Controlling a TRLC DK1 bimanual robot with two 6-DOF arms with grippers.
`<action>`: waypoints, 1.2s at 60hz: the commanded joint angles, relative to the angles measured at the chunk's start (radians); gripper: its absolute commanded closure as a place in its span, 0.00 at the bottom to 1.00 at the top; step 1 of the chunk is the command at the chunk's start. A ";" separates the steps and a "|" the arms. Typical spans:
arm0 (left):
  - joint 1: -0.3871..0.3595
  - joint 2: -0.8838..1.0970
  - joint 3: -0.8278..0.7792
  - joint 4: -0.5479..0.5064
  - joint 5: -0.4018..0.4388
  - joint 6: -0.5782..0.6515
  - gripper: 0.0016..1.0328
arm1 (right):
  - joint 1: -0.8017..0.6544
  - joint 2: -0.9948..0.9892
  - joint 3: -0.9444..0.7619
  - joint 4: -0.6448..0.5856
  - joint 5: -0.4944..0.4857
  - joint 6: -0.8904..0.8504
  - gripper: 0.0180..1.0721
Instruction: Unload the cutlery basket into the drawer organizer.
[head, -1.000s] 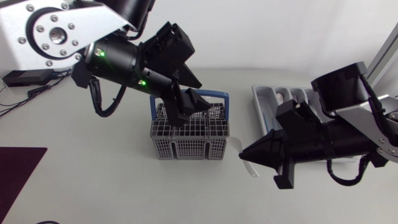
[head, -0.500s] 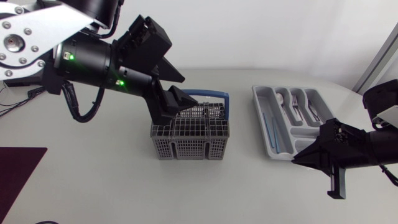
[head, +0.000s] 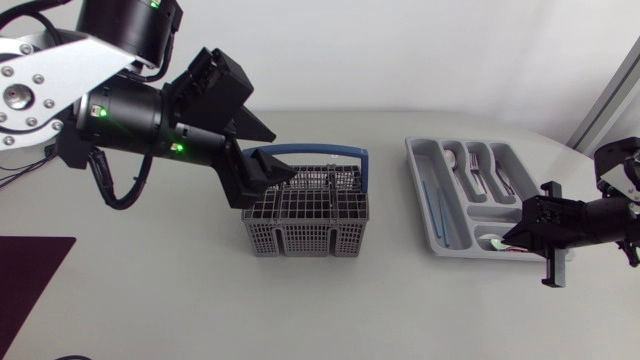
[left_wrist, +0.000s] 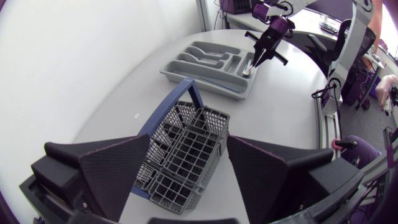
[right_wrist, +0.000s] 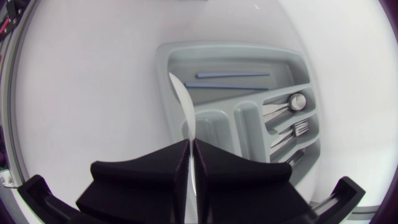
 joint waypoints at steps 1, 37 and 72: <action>0.017 -0.015 -0.034 0.012 -0.014 -0.020 0.05 | -0.027 0.072 0.046 0.034 0.023 -0.060 0.94; 0.072 -0.082 -0.120 0.024 -0.015 -0.019 0.05 | -0.030 0.231 -0.039 0.429 0.173 -0.099 0.80; 0.104 -0.196 -0.188 0.018 -0.020 -0.028 0.05 | 0.055 -0.093 -0.085 0.392 0.072 0.177 0.05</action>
